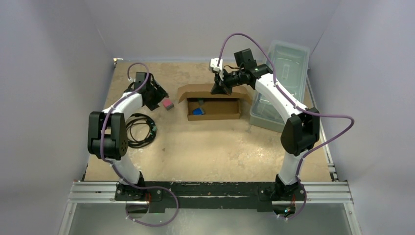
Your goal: Fold the paper box
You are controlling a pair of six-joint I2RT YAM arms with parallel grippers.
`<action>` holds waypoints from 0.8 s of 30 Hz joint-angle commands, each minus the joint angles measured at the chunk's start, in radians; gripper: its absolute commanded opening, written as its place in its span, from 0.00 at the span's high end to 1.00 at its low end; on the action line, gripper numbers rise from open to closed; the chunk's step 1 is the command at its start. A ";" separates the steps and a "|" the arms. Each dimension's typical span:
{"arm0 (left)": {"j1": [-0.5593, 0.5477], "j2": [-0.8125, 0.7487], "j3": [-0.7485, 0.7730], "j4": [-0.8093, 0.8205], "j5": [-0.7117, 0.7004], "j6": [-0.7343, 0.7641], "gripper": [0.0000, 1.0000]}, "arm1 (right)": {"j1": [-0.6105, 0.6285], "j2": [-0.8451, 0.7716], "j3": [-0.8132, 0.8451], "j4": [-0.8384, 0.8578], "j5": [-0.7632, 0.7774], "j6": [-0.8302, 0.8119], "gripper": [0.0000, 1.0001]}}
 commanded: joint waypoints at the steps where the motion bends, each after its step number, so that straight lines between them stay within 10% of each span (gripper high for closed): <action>1: 0.001 0.041 0.106 -0.239 -0.092 0.019 0.34 | 0.004 -0.036 -0.004 0.004 -0.006 0.002 1.00; 24: -0.066 0.347 0.409 -0.387 -0.080 -0.006 0.35 | 0.004 -0.033 -0.008 0.004 -0.006 0.000 1.00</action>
